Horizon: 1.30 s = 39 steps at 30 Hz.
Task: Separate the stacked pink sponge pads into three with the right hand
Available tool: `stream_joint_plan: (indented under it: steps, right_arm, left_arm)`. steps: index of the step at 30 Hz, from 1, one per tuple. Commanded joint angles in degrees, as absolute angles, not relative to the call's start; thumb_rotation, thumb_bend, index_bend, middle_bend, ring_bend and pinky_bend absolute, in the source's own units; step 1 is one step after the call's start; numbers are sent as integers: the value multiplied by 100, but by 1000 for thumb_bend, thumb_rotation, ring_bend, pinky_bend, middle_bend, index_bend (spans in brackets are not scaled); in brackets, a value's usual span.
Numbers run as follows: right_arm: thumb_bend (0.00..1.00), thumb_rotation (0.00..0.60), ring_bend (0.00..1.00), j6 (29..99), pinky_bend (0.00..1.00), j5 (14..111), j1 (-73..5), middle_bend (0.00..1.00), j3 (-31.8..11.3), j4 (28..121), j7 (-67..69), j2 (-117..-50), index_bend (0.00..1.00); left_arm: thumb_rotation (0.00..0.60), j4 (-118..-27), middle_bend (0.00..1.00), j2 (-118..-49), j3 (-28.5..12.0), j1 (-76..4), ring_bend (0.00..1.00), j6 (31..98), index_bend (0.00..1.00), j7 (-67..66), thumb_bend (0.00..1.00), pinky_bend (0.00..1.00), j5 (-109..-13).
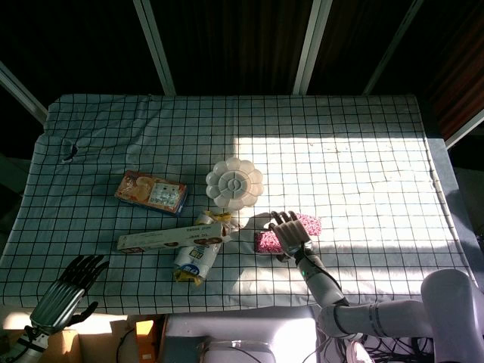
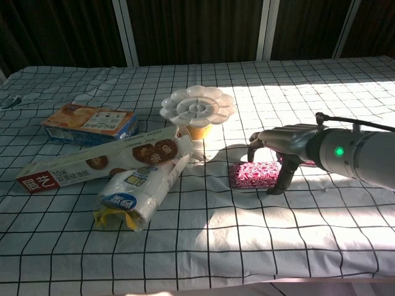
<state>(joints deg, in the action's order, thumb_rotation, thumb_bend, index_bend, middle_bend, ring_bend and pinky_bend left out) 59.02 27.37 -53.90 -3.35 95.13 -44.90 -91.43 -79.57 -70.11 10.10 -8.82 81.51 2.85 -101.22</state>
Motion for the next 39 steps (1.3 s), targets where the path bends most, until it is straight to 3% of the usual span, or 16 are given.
stream_joint_plan:
  steps: [1,27,39]
  right_arm:
    - [156,600,0,5917,0,2757,-5390,0,-338,9480,-4487,-9173,307]
    - [156,600,0,6205,0,2913,-5285,0,-459,9250,-4502,-9448,463]
    - [159,600,0,6314,0,3212,-5135,0,-468,9500,-4385,-9252,531]
  left_arm:
    - [600,-7956,0,-7005,1009,-876,0,8152,0,286,338,0,-10112]
    - [600,-7891,0,-6980,1012,-835,0,8160,0,403,336,0,-10069]
    - [600,-7905,0,-6980,1006,-830,0,8140,0,382,337,0,-10054]
